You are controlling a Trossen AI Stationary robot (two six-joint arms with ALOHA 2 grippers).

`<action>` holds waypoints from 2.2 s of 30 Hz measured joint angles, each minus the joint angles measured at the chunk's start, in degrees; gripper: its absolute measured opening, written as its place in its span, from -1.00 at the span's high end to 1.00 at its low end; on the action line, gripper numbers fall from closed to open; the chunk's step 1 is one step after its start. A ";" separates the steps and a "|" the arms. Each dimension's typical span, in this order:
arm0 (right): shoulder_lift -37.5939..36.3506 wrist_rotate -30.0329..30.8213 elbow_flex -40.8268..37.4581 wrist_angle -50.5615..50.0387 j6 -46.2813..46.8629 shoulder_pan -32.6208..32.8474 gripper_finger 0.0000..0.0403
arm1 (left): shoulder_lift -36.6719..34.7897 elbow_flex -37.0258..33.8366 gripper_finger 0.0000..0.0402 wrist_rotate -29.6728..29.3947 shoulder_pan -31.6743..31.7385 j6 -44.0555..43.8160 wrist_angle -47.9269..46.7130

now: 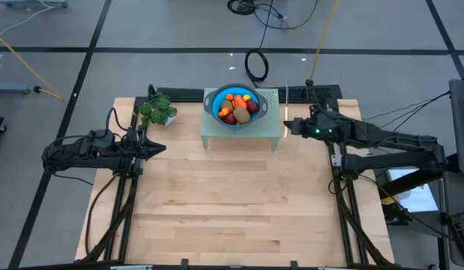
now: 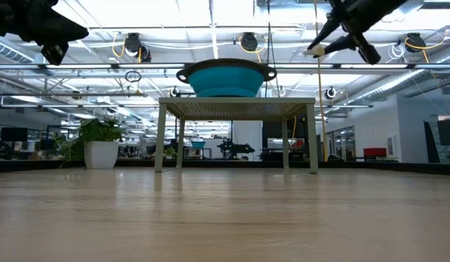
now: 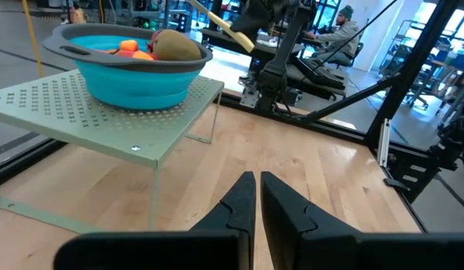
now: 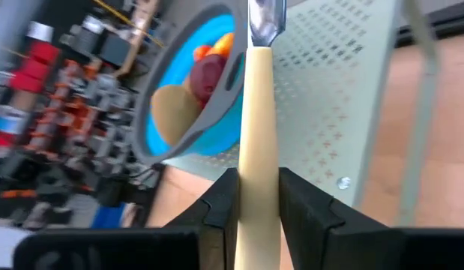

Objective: Pick & Place Fruit
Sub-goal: Put the table knife on the shelf

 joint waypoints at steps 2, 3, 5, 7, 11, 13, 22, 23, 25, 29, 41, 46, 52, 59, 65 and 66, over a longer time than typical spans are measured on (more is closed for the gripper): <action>1.94 0.88 3.26 -4.09 -0.02 -0.02 0.66 | 0.00 0.00 0.89 0.02 0.00 0.00 0.00; 3.00 0.99 4.86 -5.80 -0.02 -0.02 0.66 | 0.00 0.00 0.89 0.02 -0.02 0.00 -0.02; 5.22 1.04 7.96 -9.31 0.02 -0.14 0.65 | 0.00 0.00 0.89 0.02 -0.02 0.00 0.00; 7.75 1.04 11.00 -12.62 0.20 -0.13 0.65 | 0.00 0.00 0.89 0.02 -0.02 0.11 0.00; 12.95 1.04 16.66 -19.57 1.69 -0.40 0.65 | 0.00 0.00 0.89 0.02 -0.01 0.13 0.00; 15.38 0.85 19.02 -23.05 3.56 -0.87 0.65 | 0.00 0.00 0.89 0.02 -0.01 0.02 0.00; 22.20 -2.88 23.37 -28.72 8.85 -3.91 0.65 | 0.00 0.00 0.89 0.98 -0.01 -0.12 0.00; 22.82 -3.69 23.37 -28.80 9.37 -4.25 0.65 | 0.00 0.00 0.89 1.18 -0.02 -0.13 0.00; 23.87 -4.95 23.37 -28.71 10.19 -4.56 0.65 | 0.00 0.00 0.89 1.42 0.00 -0.13 -0.02; 26.03 -5.58 23.37 -28.26 11.22 -4.63 0.65 | 0.00 0.00 0.89 1.42 -0.02 -0.12 -0.02; 30.19 -7.19 23.37 -23.06 11.35 -5.54 0.65 | 0.00 0.00 0.89 1.55 0.00 0.02 0.00; 30.59 -8.91 23.32 -22.76 9.88 -7.90 0.65 | 0.00 0.00 0.89 1.53 -0.02 0.02 0.00; 31.93 -10.00 23.31 -20.88 8.01 -9.87 0.65 | 0.00 0.00 0.89 1.53 -0.02 0.03 0.00; 33.32 -10.20 23.45 -19.68 6.34 -11.42 0.65 | 0.00 0.00 0.89 1.52 -0.01 0.83 0.00; 34.93 -11.42 23.45 -17.81 3.77 -12.59 0.65 | 0.00 0.00 0.89 1.51 0.00 0.96 0.02; 35.27 -11.44 23.41 -17.97 3.60 -12.61 0.65 | 0.00 0.00 0.89 1.51 -0.02 0.96 0.02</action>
